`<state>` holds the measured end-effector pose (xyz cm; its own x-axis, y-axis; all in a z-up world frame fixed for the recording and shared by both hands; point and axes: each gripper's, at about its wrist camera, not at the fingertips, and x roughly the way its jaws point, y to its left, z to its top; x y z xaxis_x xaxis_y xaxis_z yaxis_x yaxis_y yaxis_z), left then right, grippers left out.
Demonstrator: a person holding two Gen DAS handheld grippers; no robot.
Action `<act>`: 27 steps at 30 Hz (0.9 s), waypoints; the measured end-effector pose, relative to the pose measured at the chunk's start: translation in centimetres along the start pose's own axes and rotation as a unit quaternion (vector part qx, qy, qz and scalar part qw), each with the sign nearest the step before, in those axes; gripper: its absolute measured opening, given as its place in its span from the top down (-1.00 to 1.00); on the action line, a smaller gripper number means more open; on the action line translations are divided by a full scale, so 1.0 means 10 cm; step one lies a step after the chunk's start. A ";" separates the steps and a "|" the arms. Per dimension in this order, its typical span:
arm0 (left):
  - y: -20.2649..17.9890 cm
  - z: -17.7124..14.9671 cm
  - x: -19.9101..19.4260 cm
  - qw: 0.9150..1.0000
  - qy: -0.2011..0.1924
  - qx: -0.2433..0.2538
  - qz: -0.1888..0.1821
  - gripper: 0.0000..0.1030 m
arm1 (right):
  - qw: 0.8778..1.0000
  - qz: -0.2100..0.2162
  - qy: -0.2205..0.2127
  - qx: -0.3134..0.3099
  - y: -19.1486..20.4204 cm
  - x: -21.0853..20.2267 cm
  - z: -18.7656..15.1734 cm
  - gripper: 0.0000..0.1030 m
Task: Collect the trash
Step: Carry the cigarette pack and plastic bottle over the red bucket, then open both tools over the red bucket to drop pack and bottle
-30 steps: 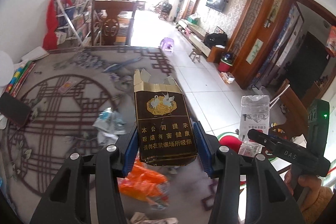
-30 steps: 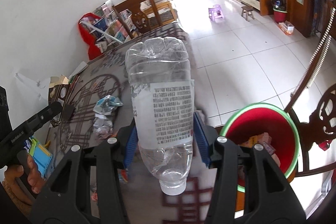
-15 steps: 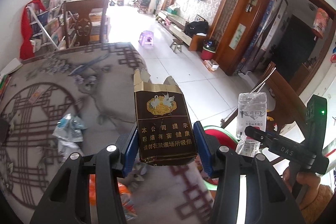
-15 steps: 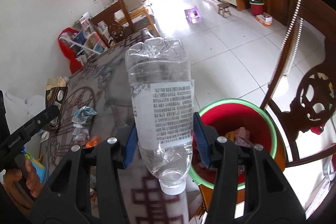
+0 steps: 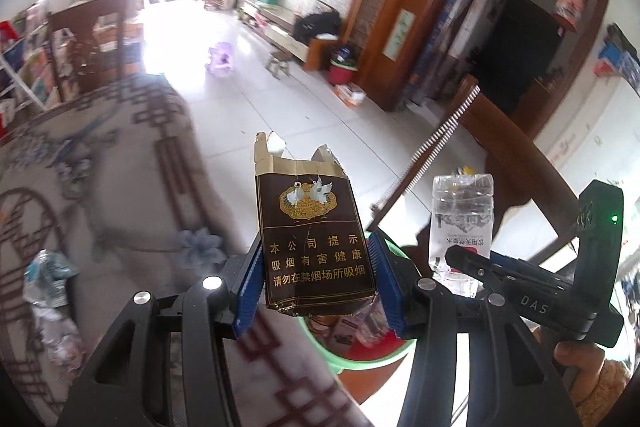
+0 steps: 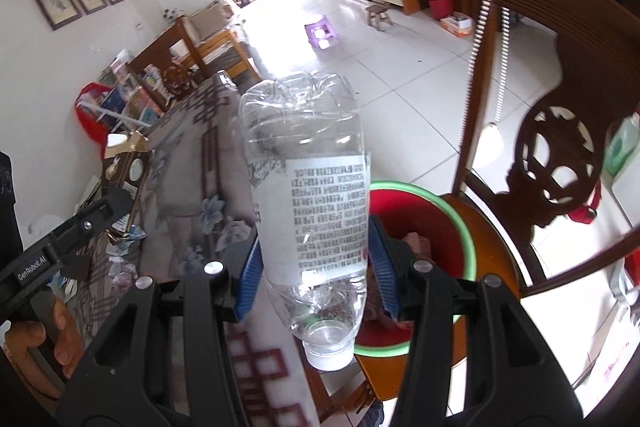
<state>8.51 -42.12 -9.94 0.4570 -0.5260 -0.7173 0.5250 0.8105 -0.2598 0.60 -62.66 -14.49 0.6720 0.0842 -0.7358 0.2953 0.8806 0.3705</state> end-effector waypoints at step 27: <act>-0.23 -0.13 0.47 0.996 0.071 0.016 -0.058 -0.47 | 0.998 -0.036 -0.016 0.055 -0.27 -0.10 -0.06 -0.37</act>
<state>8.47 -46.12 -13.56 0.2872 -0.5716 -0.7686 0.5923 0.7366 -0.3265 -1.24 -64.82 -15.11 0.6665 0.0061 -0.7455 0.4158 0.8269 0.3786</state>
